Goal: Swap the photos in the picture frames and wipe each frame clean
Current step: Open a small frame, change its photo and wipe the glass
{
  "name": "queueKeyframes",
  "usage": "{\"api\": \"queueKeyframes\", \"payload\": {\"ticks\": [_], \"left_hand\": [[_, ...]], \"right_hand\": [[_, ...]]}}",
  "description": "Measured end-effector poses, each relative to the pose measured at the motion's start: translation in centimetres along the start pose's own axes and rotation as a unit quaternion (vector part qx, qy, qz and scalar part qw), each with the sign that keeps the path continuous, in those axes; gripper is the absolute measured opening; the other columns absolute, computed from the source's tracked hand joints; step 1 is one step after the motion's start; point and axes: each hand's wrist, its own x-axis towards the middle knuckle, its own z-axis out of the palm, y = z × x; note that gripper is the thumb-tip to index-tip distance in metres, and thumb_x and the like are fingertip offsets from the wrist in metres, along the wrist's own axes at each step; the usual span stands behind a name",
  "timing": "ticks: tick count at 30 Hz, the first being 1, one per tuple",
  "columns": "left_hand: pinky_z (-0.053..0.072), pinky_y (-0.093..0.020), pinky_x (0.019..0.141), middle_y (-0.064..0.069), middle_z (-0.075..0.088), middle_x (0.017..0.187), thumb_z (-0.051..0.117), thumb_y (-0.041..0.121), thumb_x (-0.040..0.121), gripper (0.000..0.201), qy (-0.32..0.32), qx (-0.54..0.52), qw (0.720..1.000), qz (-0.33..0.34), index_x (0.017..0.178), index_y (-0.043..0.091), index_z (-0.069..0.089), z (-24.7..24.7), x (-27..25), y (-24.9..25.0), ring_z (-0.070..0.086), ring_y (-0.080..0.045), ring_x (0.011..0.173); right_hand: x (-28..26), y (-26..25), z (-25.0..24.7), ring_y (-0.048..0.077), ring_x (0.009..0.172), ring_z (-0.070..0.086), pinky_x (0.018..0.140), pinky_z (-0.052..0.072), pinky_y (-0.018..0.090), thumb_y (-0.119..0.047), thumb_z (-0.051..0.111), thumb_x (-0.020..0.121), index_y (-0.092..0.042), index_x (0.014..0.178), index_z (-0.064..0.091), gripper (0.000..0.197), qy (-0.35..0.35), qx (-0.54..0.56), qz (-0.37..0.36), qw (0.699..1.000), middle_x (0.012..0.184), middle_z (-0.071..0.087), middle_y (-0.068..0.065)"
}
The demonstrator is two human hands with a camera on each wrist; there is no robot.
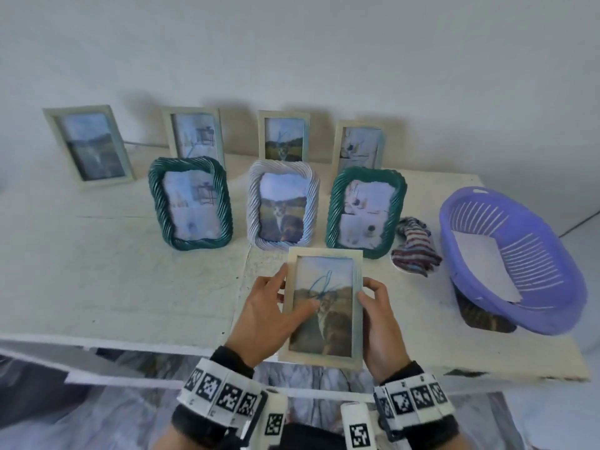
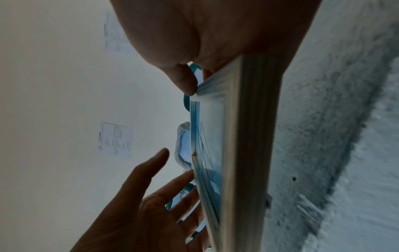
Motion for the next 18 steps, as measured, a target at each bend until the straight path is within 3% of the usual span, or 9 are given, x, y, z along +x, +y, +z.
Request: {"api": "queueKeyframes", "payload": {"ticks": [4, 9, 12, 16, 18], "left_hand": [[0.033, -0.028, 0.106, 0.003, 0.034, 0.134, 0.068, 0.071, 0.066, 0.117, -0.027, 0.010, 0.999, -0.034, 0.154, 0.032, 0.002, 0.5, -1.2, -0.3, 0.038, -0.014, 0.128], [0.024, -0.037, 0.112, 0.001, 0.019, 0.153, 0.067, 0.085, 0.048, 0.136, -0.027, -0.041, 0.998, -0.047, 0.152, 0.038, -0.008, 1.8, -1.4, 0.1, 0.018, -0.016, 0.142], [0.026, -0.034, 0.111, 0.002, 0.024, 0.153, 0.067, 0.084, 0.046, 0.135, -0.023, -0.084, 0.996, -0.037, 0.151, 0.039, -0.004, 2.4, -1.2, -0.1, 0.022, -0.014, 0.141], [0.034, -0.029, 0.108, 0.007, 0.045, 0.143, 0.075, 0.074, 0.051, 0.123, -0.046, -0.177, 0.983, 0.000, 0.150, 0.042, 0.009, 2.6, -1.0, -0.5, 0.039, -0.003, 0.133], [0.036, -0.028, 0.106, 0.010, 0.048, 0.141, 0.075, 0.071, 0.053, 0.117, -0.070, -0.202, 0.977, 0.014, 0.149, 0.043, 0.014, 2.6, -1.1, -0.5, 0.040, 0.001, 0.132]], "right_hand": [[-0.5, 1.2, 0.6, 0.037, 0.097, 0.065, 0.086, 0.051, 0.053, -0.018, 0.040, 0.100, -0.018, 0.116, 0.048, 0.018, -0.042, 0.011, -0.010, 0.999, 0.110, 0.068, 0.021], [-1.4, 1.4, 1.6, 0.035, 0.114, 0.060, 0.100, 0.044, 0.055, -0.047, 0.041, 0.094, -0.014, 0.128, 0.053, 0.049, -0.103, 0.048, 0.029, 0.993, 0.122, 0.063, 0.022], [-1.0, 1.5, 1.5, 0.038, 0.109, 0.060, 0.100, 0.040, 0.058, -0.054, 0.041, 0.091, -0.016, 0.125, 0.056, 0.054, -0.082, 0.032, 0.050, 0.995, 0.119, 0.062, 0.026], [-0.3, 1.3, 1.4, 0.042, 0.112, 0.058, 0.101, 0.041, 0.055, -0.049, 0.039, 0.097, -0.012, 0.124, 0.060, 0.051, -0.066, 0.010, 0.082, 0.994, 0.120, 0.062, 0.026], [0.0, 1.1, 1.4, 0.044, 0.100, 0.057, 0.098, 0.041, 0.059, -0.048, 0.041, 0.098, -0.012, 0.119, 0.064, 0.048, -0.070, 0.000, 0.080, 0.994, 0.112, 0.062, 0.029]]}}
